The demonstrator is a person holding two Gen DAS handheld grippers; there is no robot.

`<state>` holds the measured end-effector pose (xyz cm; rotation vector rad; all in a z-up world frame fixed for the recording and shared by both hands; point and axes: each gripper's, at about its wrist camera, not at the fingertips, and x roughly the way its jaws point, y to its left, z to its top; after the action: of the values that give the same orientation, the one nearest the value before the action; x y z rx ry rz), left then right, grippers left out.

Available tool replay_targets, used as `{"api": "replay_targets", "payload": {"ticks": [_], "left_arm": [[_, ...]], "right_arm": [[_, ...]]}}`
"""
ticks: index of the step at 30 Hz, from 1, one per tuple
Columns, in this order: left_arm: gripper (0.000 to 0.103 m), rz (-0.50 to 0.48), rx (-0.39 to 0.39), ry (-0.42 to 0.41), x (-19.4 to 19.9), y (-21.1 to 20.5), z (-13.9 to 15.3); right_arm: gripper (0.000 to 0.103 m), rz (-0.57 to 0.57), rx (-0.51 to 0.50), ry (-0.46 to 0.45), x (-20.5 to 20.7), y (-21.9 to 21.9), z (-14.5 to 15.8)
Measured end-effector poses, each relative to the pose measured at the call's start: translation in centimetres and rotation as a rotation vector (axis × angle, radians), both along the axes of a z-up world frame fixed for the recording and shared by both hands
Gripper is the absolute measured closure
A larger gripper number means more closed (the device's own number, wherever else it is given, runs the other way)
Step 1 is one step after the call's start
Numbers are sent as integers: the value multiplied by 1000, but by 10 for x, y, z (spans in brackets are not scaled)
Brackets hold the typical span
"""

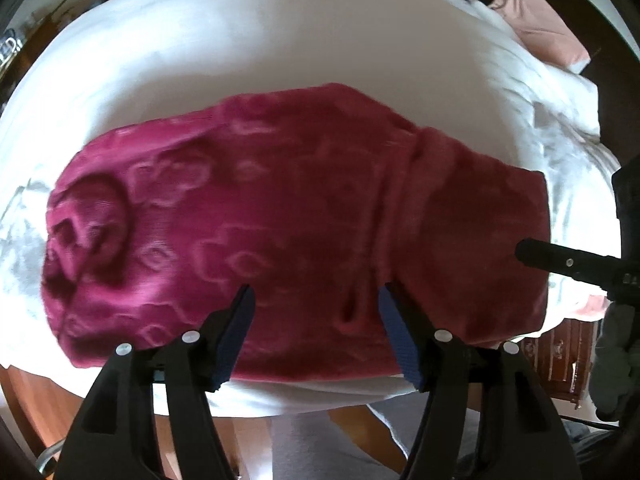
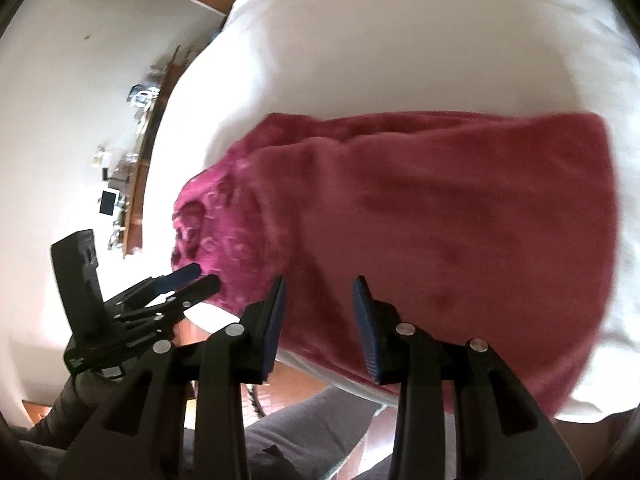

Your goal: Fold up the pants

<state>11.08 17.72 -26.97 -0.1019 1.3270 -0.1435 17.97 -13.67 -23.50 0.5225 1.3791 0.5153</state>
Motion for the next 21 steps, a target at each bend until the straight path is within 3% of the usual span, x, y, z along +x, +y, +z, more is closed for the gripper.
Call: {"api": "replay_targets", "payload": {"ticks": [11, 18, 21], "left_arm": [[37, 34, -32, -3, -5, -64, -4], [36, 85, 120, 82, 0, -76, -62], [35, 127, 118, 109, 2, -71, -76]], "right_arm": [[67, 36, -154, -13, -20, -55, -17], [67, 25, -232, -60, 9, -73, -26], [67, 26, -247, -74, 31, -73, -32]]}}
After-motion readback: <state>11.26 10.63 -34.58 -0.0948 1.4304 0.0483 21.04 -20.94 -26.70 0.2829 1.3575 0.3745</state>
